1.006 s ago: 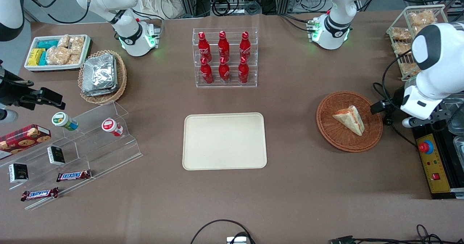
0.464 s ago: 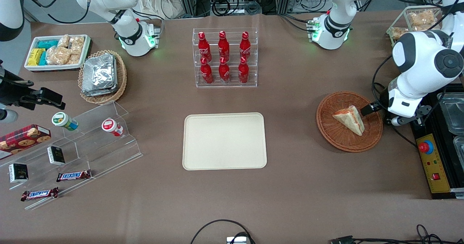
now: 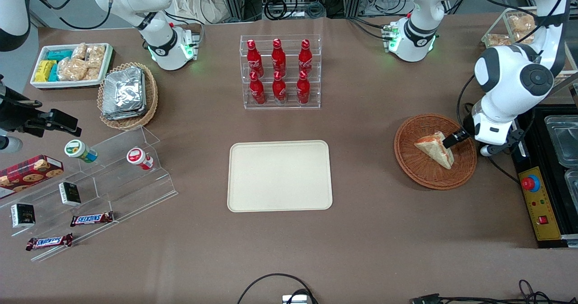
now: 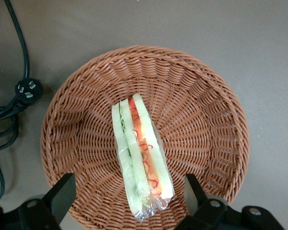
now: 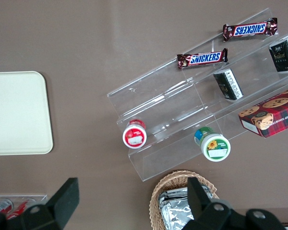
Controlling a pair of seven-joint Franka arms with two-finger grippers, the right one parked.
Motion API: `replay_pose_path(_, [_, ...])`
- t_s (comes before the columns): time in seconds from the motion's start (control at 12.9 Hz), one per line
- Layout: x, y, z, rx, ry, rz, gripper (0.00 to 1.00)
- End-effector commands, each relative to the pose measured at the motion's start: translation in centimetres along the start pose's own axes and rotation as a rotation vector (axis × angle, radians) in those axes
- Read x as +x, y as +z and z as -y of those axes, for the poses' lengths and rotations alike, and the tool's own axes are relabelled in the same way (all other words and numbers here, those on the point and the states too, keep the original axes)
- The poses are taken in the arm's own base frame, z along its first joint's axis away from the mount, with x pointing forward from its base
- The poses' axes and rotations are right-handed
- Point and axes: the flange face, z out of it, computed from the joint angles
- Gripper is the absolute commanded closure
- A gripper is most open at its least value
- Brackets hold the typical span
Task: Place sandwich from basket to tray
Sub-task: 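Lower the open left gripper around the wrapped sandwich in the basket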
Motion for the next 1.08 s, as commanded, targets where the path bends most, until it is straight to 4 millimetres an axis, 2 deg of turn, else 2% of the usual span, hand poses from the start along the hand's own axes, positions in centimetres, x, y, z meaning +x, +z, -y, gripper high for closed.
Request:
replay_pose_path(0.0, [-0.7, 1.9, 0.0, -0.023, -0.047, -0.024, 0.00])
replay_pose_path(0.31, [-1.5, 4.9, -0.2, -0.035, -0.120, -0.033, 0.00])
replay_pose_path(0.7, [-2.4, 6.9, -1.6, -0.042, -0.147, -0.030, 0.00])
replay_pose_path(1.01, [-3.0, 8.2, -1.3, -0.051, -0.148, -0.043, 0.00])
